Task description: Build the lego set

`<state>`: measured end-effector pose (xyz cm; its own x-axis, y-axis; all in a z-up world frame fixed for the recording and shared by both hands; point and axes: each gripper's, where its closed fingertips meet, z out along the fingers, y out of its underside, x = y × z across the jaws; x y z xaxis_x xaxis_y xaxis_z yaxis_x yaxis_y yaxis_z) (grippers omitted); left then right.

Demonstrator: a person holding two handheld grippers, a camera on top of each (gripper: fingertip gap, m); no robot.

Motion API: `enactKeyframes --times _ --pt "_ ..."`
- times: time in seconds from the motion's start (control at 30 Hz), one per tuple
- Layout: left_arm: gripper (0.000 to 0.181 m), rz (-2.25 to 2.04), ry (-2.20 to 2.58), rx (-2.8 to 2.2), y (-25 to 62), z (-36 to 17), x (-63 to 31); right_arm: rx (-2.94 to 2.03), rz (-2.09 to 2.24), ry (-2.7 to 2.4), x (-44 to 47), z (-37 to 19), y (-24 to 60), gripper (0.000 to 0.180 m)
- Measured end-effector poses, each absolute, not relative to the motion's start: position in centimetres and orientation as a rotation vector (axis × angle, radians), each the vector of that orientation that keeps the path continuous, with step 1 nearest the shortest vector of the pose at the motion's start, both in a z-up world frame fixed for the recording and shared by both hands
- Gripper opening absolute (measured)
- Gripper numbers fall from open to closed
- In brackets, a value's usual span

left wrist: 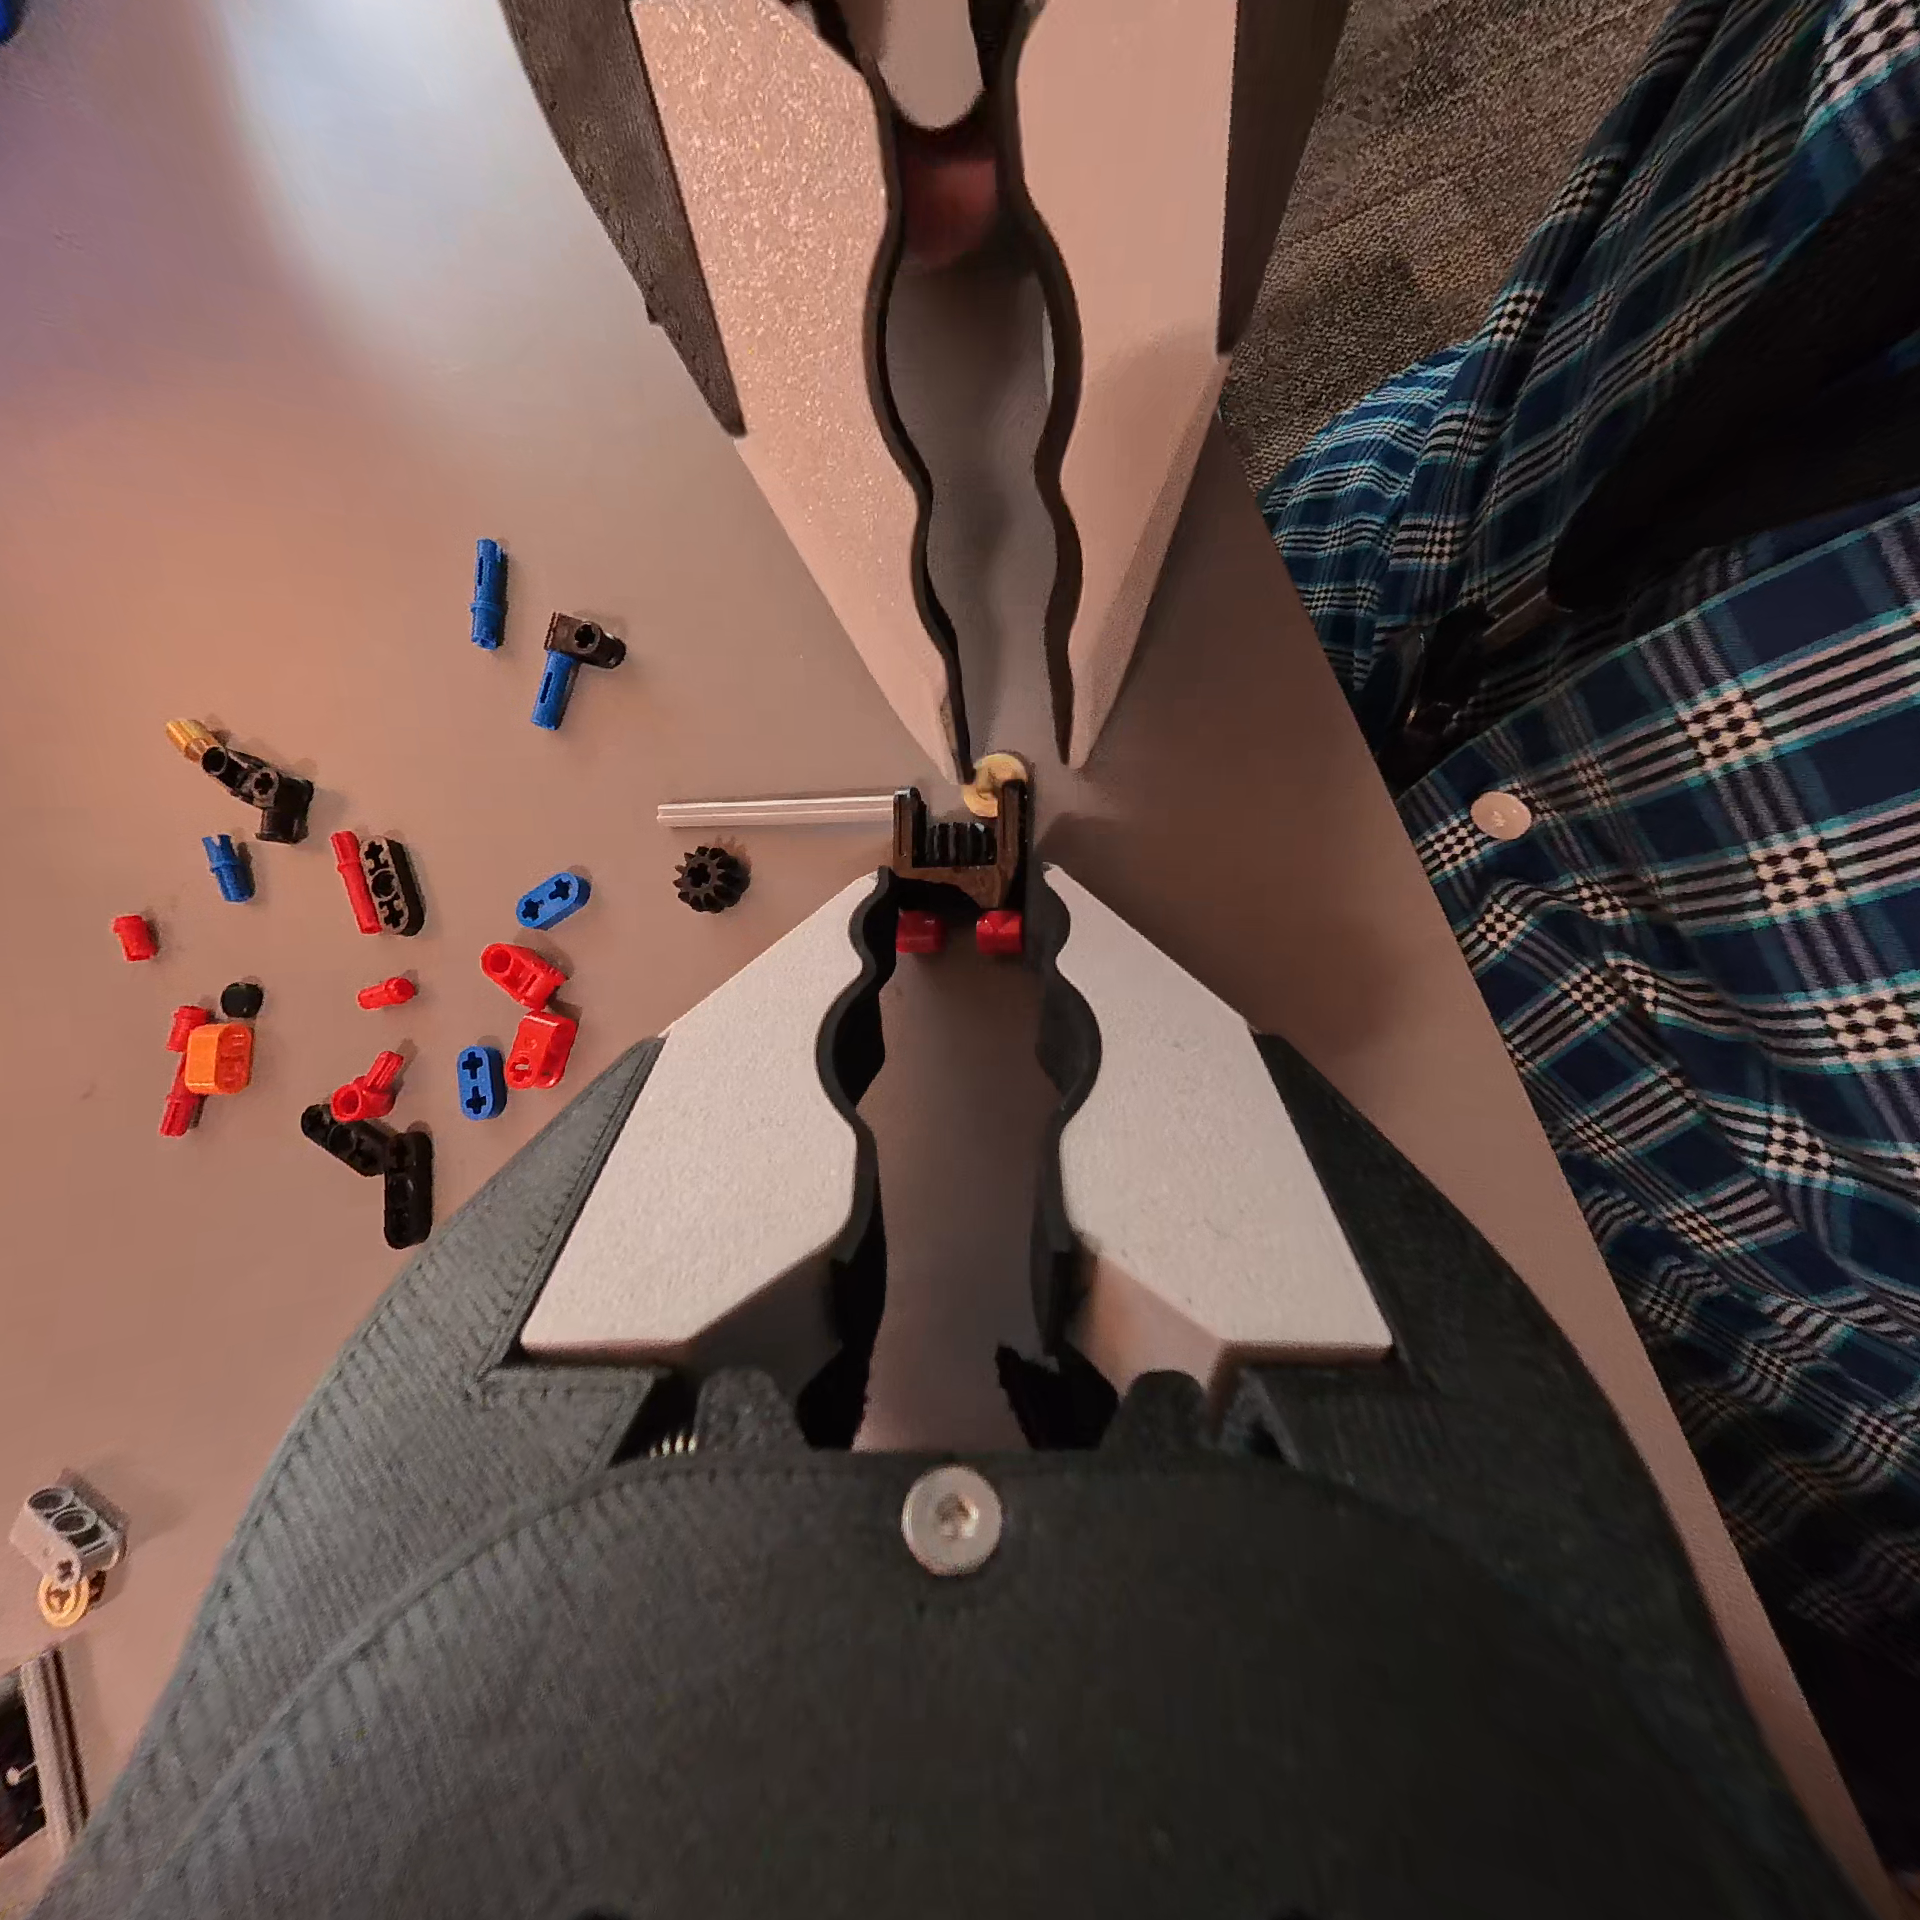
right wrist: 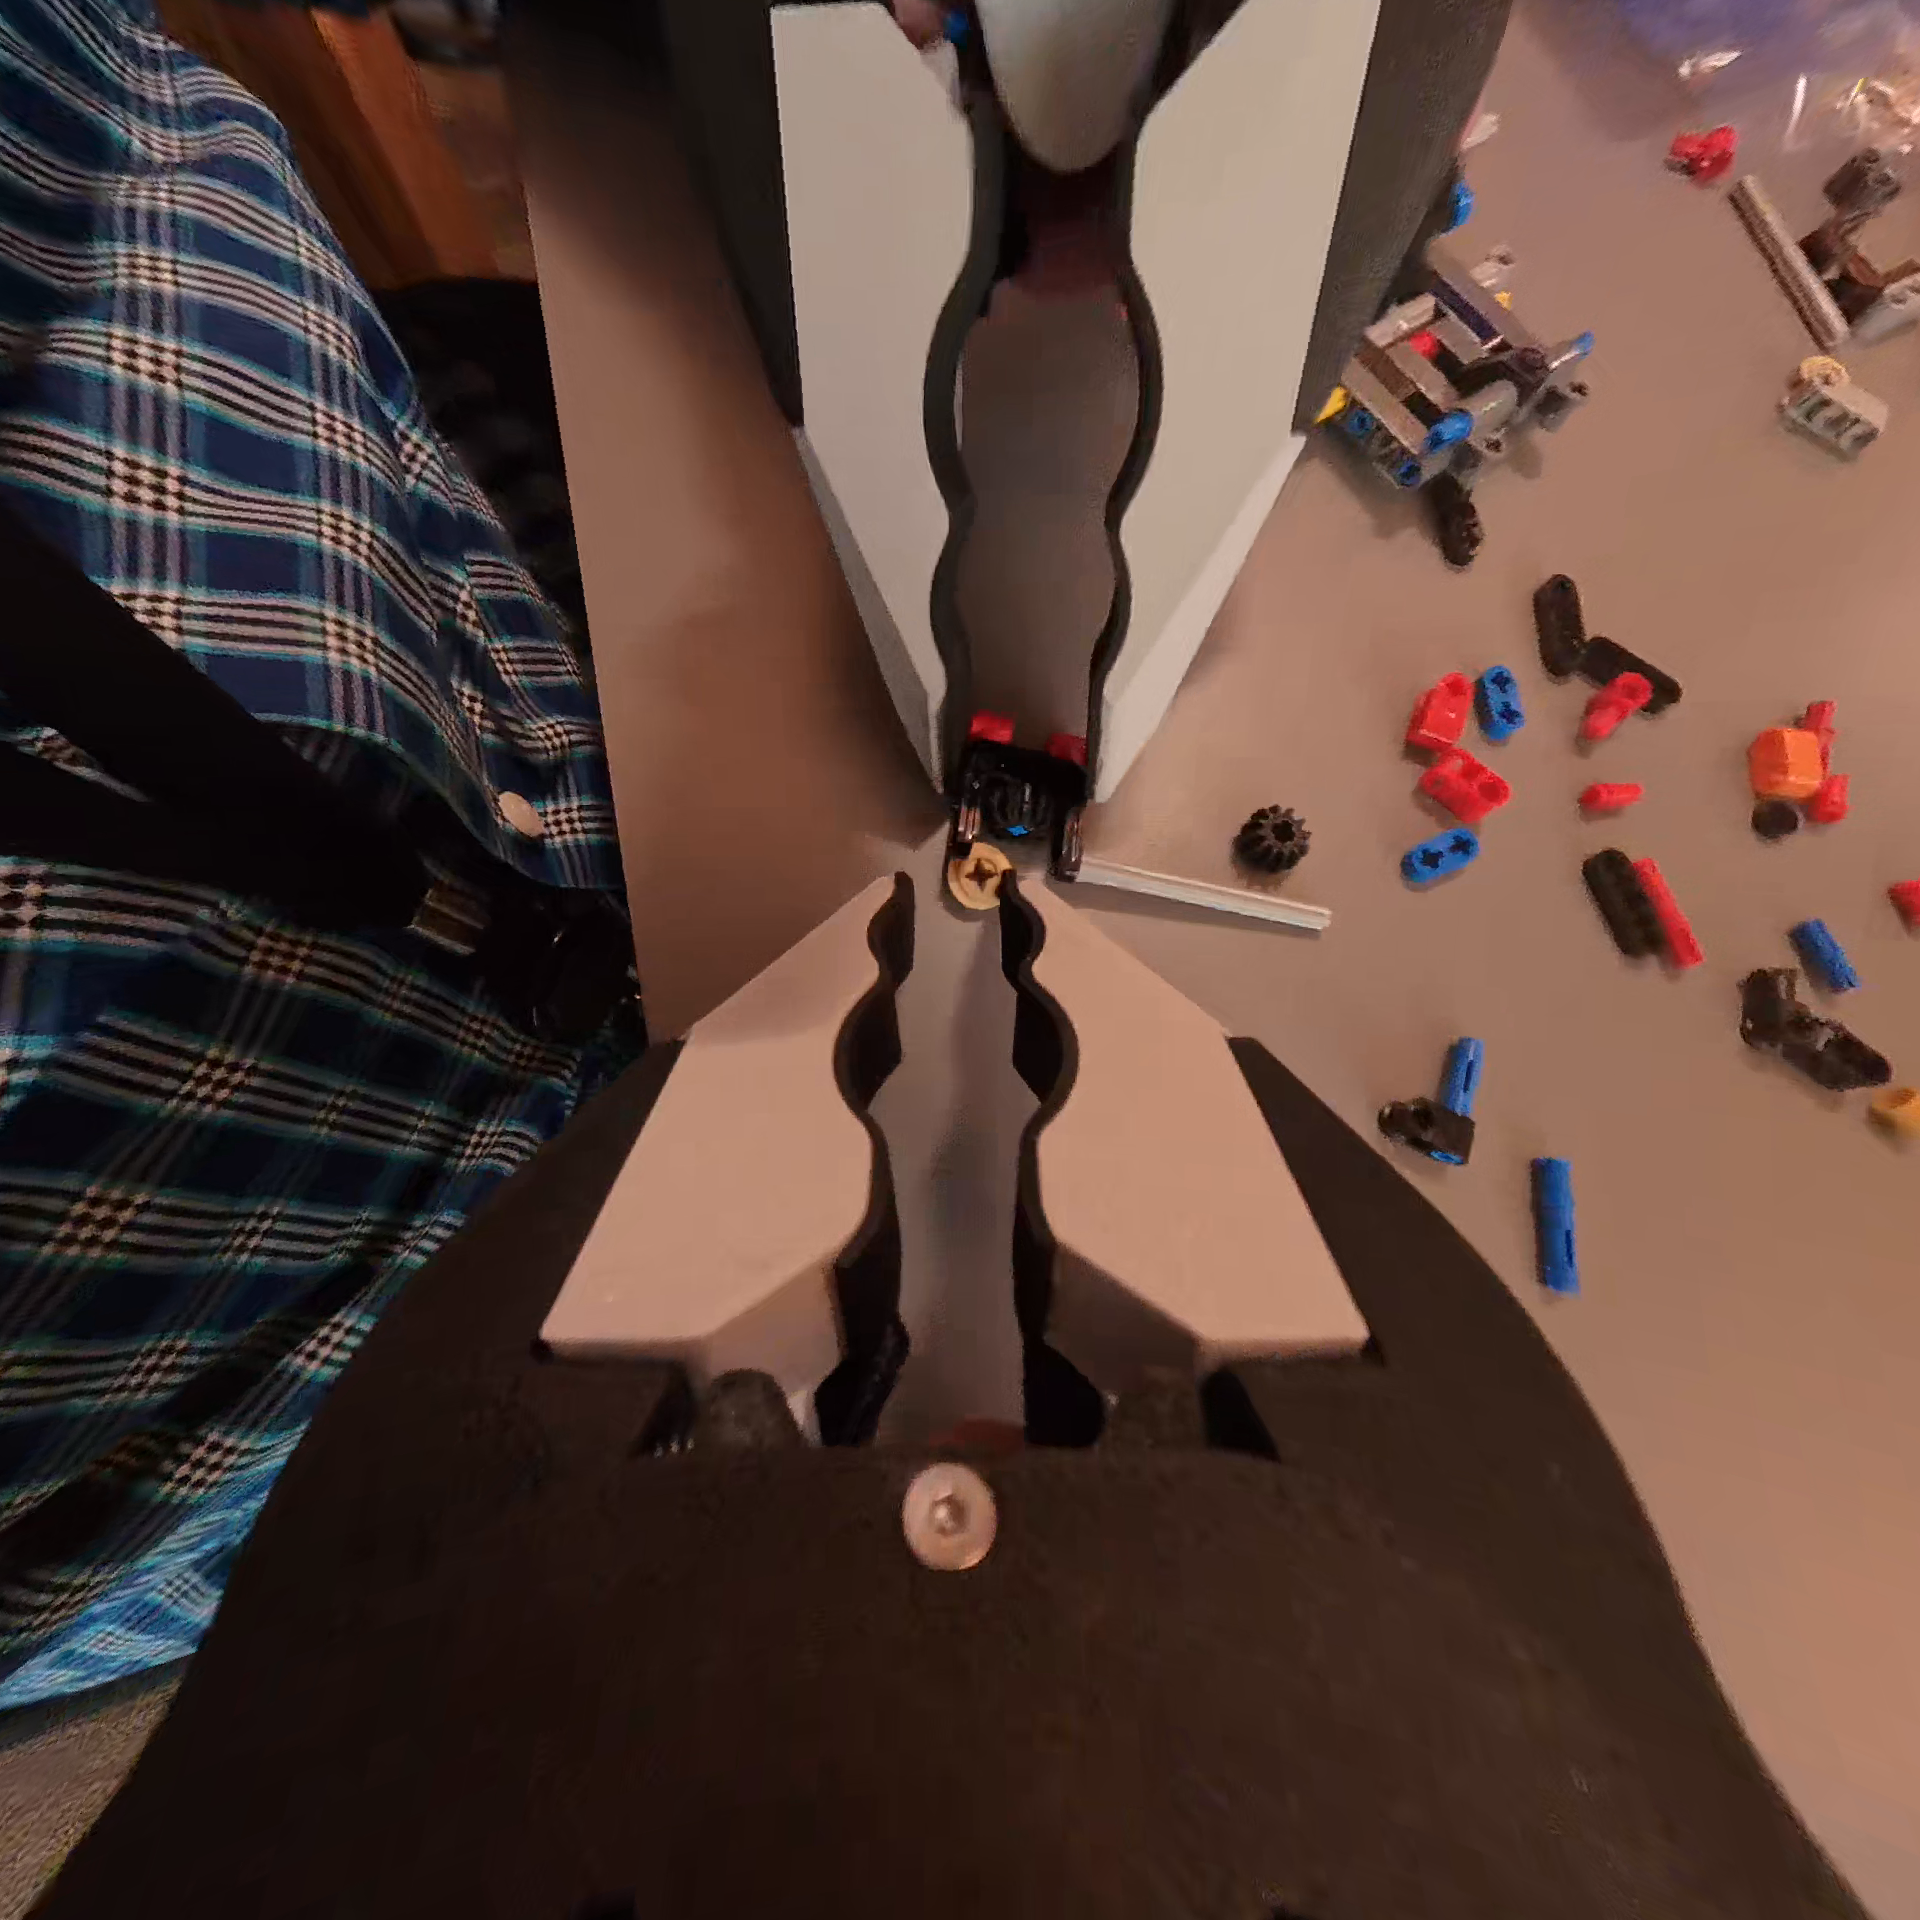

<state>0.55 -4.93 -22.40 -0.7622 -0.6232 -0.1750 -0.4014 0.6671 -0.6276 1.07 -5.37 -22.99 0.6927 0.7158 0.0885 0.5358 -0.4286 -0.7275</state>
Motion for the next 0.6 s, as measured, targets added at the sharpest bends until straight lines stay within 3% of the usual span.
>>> enactKeyframes --times 0.6 --pt "0.022 -0.813 2.510 -0.803 -5.02 -22.44 0.42 -2.129 0.324 -0.920 1.10 -22.85 -5.02 0.004"
